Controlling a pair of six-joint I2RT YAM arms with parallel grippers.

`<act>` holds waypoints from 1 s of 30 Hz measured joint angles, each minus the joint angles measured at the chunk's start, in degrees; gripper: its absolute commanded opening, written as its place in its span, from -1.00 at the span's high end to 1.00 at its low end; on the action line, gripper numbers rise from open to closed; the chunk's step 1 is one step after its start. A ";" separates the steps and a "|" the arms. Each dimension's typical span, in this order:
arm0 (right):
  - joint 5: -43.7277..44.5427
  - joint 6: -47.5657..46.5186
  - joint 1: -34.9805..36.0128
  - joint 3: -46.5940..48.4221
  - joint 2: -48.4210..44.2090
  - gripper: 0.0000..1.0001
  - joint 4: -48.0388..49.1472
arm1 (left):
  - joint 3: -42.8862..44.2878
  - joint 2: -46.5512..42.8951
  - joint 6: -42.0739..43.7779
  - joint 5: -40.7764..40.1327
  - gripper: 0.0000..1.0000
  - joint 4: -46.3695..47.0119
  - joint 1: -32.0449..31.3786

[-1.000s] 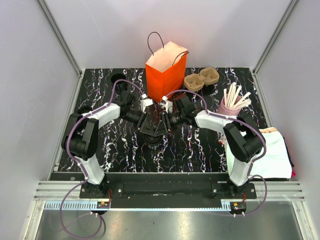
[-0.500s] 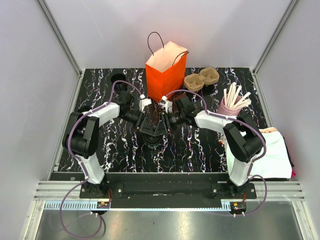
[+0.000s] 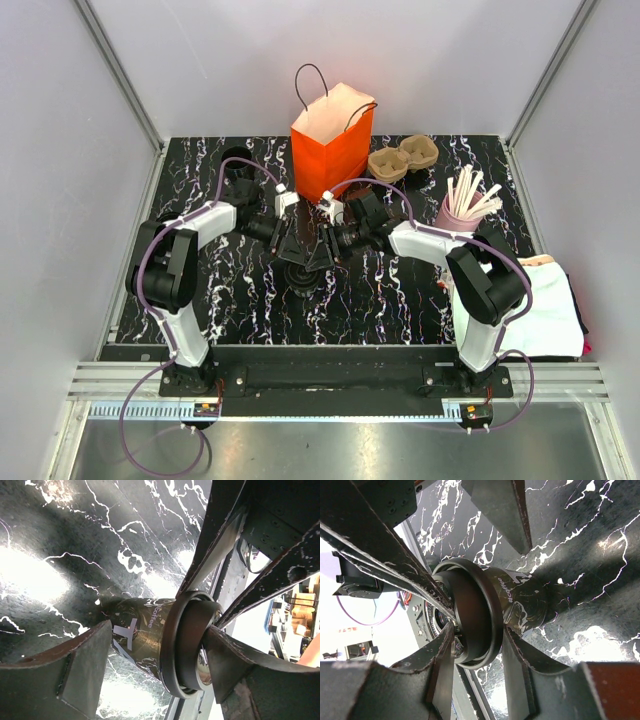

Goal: Pack the takeout coffee

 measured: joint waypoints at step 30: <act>-1.05 -2.67 1.66 2.21 -0.20 0.82 -5.95 | -1.38 -0.22 19.87 6.01 -0.40 -15.67 9.16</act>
